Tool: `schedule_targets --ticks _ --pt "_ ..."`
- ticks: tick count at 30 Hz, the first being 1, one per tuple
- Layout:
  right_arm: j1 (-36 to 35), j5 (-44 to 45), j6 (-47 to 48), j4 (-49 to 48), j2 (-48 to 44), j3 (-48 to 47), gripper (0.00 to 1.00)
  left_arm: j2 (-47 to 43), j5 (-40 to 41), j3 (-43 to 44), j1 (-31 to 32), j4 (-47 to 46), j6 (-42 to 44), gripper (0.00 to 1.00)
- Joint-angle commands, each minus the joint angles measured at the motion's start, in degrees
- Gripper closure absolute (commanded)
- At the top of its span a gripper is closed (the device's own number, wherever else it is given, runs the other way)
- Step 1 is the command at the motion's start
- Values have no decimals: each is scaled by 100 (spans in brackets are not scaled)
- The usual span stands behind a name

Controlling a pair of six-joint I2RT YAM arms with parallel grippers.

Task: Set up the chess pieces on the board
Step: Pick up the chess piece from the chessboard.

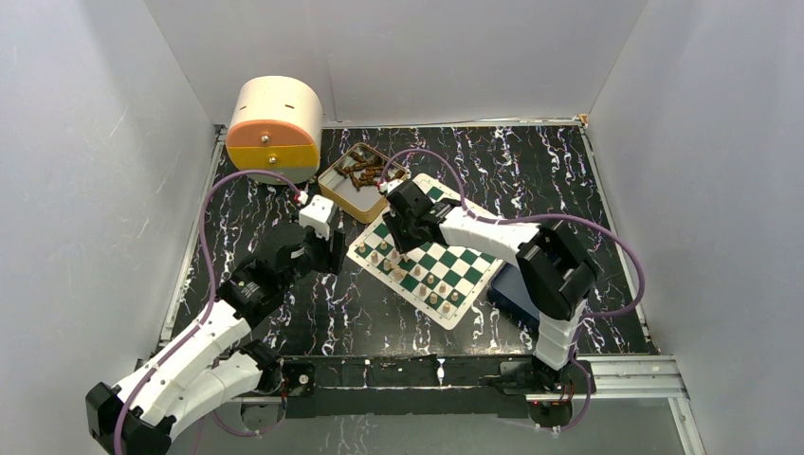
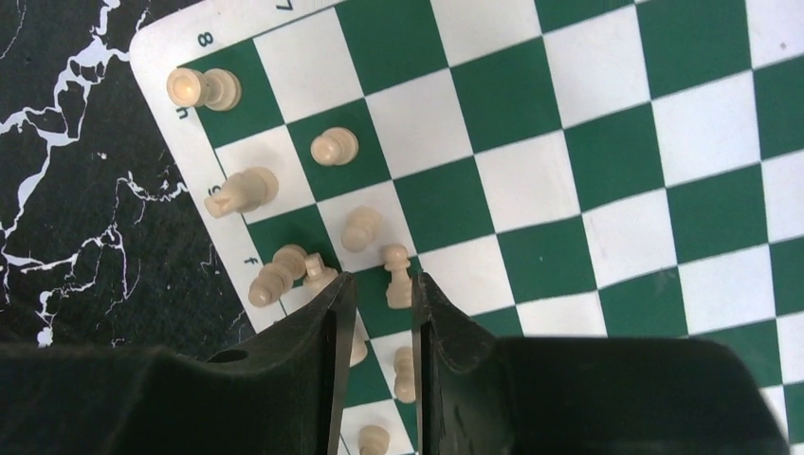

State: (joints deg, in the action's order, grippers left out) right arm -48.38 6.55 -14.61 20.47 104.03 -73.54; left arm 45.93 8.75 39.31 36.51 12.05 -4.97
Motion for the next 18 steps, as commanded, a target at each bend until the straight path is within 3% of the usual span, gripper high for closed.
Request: schedule_targets --ticks 1,18 --pt "43 -80 315 132 214 -422 65 -163 277 -83 -4 13 110 40" --pt "106 -219 559 329 592 -625 67 -230 421 -106 -4 9 102 40"
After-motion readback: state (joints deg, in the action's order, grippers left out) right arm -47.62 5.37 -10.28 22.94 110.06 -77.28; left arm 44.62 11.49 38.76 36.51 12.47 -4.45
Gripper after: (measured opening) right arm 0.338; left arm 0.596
